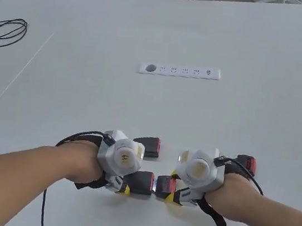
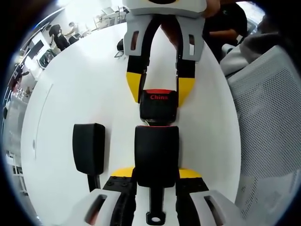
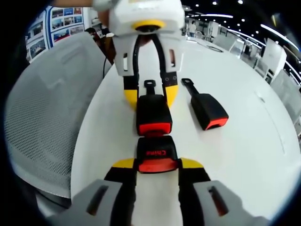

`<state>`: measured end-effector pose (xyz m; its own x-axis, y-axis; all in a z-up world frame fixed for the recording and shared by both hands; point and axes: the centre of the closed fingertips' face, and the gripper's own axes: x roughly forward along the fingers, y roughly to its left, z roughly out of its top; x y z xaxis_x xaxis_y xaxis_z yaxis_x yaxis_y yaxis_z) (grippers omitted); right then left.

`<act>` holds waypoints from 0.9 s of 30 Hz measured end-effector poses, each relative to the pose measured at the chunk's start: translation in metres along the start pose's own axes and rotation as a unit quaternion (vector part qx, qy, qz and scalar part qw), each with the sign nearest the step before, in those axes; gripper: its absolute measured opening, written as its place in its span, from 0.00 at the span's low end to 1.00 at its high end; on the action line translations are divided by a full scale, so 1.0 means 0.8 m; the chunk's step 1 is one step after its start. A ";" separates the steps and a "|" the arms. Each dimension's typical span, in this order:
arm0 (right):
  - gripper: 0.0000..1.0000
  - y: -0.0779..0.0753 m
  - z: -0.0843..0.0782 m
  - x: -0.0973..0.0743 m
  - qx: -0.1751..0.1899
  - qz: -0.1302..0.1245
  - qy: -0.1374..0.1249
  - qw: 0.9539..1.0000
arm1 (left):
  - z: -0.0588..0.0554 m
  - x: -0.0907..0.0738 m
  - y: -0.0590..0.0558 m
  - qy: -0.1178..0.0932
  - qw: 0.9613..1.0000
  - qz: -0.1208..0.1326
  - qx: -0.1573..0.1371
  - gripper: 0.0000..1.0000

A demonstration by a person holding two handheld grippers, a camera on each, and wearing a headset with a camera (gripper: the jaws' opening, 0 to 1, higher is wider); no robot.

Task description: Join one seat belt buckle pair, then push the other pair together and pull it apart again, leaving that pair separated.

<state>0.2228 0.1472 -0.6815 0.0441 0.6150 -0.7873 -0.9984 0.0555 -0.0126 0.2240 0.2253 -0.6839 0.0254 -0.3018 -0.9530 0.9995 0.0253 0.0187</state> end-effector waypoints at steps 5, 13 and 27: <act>0.34 0.000 0.001 -0.001 0.010 0.000 -0.003 1.000 | 0.000 -0.001 -0.001 -0.003 1.000 -0.003 0.010 0.33; 0.34 -0.003 0.011 -0.016 0.014 -0.013 -0.016 1.000 | 0.010 -0.015 0.000 -0.020 1.000 0.003 0.008 0.33; 0.36 -0.021 0.024 -0.058 0.002 -0.034 -0.042 0.999 | 0.030 -0.051 0.044 -0.051 0.997 0.051 0.005 0.35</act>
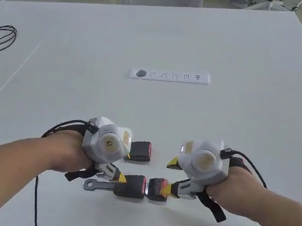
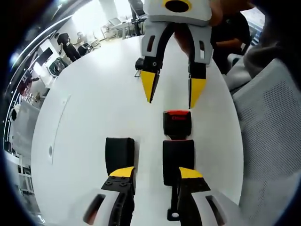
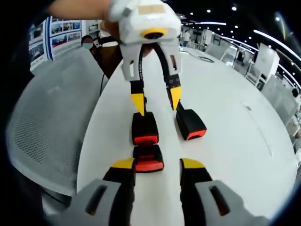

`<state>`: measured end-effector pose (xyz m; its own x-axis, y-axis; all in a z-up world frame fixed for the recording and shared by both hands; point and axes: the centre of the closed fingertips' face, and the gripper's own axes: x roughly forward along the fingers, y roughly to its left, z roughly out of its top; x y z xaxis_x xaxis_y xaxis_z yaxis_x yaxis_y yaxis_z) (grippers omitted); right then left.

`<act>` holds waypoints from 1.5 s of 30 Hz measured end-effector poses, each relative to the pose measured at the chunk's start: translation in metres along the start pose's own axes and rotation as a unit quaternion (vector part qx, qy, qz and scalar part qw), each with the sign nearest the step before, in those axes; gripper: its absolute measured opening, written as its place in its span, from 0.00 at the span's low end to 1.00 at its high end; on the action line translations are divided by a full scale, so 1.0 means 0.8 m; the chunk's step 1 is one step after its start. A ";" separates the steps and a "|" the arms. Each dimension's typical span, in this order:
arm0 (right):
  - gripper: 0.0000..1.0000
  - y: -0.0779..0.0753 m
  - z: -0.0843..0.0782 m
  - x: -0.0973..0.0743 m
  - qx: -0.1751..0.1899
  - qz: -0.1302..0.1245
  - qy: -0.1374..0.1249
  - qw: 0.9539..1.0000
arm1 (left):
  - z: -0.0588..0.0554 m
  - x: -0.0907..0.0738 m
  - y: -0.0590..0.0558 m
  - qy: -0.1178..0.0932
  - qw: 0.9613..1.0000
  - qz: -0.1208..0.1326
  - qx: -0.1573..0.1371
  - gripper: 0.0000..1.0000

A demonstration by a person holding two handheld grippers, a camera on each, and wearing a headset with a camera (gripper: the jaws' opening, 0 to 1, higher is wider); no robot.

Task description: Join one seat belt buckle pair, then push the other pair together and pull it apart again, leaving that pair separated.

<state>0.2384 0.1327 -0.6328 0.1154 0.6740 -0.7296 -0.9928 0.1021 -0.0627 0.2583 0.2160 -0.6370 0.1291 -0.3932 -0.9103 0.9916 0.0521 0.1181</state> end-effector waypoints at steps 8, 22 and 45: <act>0.36 -0.039 -0.040 -0.033 0.013 -0.029 0.016 0.999 | 0.006 0.000 0.033 -0.004 1.000 0.019 0.001 0.36; 0.35 -0.095 -0.128 -0.099 0.043 -0.077 0.053 0.995 | -0.021 0.014 0.071 0.018 0.999 0.023 -0.012 0.37; 0.32 -0.112 -0.182 -0.099 0.056 -0.056 0.081 0.994 | -0.029 0.045 0.068 0.052 0.998 -0.007 0.029 0.32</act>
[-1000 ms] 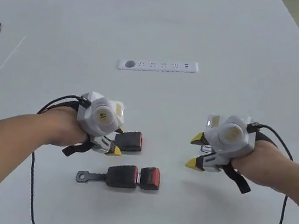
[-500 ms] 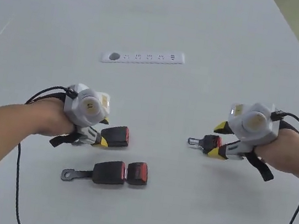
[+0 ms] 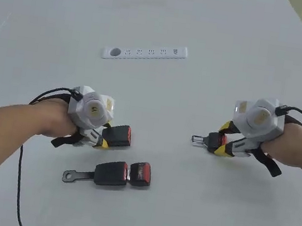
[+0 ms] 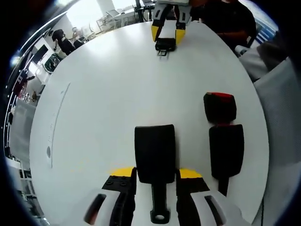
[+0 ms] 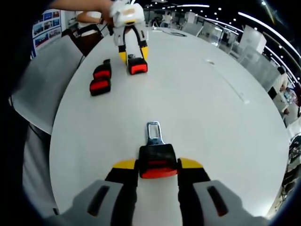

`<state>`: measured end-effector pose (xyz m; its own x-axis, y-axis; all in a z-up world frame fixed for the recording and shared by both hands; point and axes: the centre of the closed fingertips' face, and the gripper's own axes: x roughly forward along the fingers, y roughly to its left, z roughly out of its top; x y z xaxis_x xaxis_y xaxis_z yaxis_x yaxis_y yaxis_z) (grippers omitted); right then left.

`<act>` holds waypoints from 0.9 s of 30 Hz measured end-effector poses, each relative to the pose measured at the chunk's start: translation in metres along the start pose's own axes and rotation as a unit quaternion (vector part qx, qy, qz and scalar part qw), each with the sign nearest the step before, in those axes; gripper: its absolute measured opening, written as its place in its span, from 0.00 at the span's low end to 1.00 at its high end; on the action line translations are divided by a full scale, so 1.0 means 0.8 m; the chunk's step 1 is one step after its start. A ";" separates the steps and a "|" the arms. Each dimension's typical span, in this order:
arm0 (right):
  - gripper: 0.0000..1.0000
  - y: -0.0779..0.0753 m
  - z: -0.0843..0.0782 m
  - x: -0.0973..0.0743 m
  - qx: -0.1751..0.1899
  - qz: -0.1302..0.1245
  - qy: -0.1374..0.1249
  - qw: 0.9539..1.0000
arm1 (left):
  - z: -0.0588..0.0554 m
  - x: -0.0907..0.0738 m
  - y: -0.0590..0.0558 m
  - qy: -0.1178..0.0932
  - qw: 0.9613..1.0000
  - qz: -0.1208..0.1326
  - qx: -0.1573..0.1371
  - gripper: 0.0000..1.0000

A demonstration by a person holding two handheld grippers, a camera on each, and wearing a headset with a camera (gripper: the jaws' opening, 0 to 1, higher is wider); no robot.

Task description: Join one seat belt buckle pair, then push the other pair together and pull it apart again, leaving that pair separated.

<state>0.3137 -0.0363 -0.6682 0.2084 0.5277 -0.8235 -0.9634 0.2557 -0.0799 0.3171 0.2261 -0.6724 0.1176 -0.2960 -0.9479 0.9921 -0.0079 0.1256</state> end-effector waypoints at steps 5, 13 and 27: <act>0.31 0.005 0.001 0.001 -0.044 0.013 0.016 0.999 | -0.001 0.003 0.003 0.004 1.000 -0.004 0.016 0.31; 0.31 0.008 0.006 0.002 -0.054 0.020 0.022 0.998 | -0.003 0.005 0.002 -0.002 1.000 -0.006 0.005 0.31; 0.30 0.016 0.044 0.030 -0.068 0.026 0.009 0.997 | -0.005 0.009 0.005 -0.002 1.000 -0.008 0.001 0.30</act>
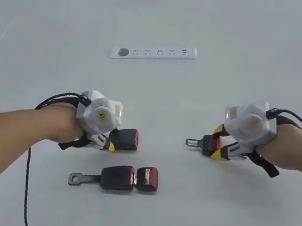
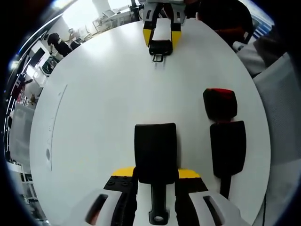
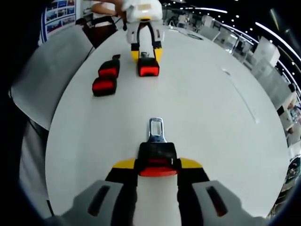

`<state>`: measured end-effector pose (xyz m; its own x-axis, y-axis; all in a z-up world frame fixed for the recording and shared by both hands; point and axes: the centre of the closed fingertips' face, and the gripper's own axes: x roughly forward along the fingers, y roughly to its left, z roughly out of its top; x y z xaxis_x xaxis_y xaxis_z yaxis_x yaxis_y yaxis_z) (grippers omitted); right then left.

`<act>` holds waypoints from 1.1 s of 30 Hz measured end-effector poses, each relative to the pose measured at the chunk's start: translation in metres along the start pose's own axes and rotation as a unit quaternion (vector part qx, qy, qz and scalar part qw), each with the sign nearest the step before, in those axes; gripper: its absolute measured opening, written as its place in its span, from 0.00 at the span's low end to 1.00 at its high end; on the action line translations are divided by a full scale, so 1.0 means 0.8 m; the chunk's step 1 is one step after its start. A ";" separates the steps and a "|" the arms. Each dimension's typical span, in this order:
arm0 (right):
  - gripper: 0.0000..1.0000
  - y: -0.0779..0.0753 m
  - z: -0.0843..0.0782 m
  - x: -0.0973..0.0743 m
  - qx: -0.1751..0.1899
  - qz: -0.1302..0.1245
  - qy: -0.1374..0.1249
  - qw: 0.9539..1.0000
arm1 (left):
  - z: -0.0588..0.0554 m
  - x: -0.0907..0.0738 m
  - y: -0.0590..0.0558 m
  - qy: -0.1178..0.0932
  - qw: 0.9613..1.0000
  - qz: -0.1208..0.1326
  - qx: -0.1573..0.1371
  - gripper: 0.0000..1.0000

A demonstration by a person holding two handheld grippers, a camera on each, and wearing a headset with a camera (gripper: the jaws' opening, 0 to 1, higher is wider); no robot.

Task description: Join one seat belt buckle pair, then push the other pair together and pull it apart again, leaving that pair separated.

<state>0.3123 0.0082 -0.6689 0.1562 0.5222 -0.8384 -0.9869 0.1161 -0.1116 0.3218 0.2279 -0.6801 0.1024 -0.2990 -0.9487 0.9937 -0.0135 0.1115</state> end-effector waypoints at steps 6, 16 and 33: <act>0.30 0.000 0.029 0.020 -0.007 0.004 -0.013 1.000 | 0.000 0.002 0.001 0.001 1.000 0.001 0.001 0.30; 0.30 0.001 0.068 0.049 -0.025 0.007 -0.025 0.999 | -0.001 0.003 0.001 0.002 1.000 0.001 0.000 0.30; 0.30 0.006 0.119 0.082 -0.040 0.012 -0.038 0.998 | 0.001 0.002 0.000 -0.005 1.000 -0.005 -0.004 0.30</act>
<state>0.3212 0.1236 -0.6740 0.1329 0.5871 -0.7986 -0.9898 0.0369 -0.1377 0.3222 0.2268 -0.6815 0.0926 -0.3077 -0.9470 0.9949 -0.0085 0.1001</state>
